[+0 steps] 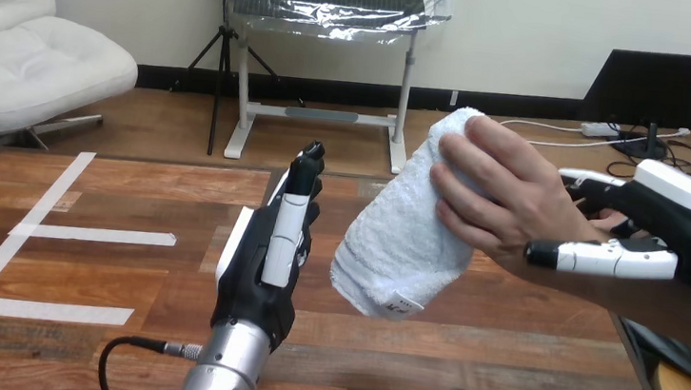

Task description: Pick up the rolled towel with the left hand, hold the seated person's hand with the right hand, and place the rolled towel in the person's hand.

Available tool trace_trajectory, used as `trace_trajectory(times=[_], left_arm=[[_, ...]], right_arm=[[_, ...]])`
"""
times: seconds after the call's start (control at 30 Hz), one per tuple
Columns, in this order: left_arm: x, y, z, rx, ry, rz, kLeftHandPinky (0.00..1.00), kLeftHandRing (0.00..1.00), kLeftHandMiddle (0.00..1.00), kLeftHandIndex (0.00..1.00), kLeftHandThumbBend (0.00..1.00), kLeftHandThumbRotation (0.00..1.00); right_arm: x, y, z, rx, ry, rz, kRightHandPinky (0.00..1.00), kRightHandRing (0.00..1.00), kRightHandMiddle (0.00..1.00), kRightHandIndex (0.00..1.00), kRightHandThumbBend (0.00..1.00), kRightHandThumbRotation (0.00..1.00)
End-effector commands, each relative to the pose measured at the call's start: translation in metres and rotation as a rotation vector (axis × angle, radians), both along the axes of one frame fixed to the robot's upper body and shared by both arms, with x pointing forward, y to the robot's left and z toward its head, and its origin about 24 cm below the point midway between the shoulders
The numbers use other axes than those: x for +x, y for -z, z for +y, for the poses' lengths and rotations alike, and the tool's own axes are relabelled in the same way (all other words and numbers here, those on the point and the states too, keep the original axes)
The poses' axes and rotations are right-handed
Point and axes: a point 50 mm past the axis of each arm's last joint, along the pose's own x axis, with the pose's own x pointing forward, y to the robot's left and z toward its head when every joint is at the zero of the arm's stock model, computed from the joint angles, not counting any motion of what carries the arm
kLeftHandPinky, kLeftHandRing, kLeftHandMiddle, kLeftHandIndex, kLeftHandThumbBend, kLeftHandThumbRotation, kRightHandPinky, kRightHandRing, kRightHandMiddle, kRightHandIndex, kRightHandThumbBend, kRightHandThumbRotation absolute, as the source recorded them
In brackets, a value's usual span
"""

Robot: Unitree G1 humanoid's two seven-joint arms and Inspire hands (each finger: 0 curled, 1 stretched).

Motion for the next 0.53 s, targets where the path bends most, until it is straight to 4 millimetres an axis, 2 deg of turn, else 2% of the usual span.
trace_trajectory(times=[0.0,0.5], left_arm=[[0.004,-0.025,-0.007,-0.059,0.003,-0.106,1.00,0.99,0.97,0.95,0.80,1.00],[-0.009,-0.028,-0.001,-0.103,0.004,-0.117,1.00,0.97,0.96,0.94,0.76,1.00]], right_arm=[[-0.001,-0.015,0.003,0.061,0.006,-0.165,0.65,0.86,0.89,0.92,1.00,0.95],[-0.011,-0.009,0.003,0.215,0.072,-0.347,0.68,0.87,0.90,0.92,1.00,1.00]])
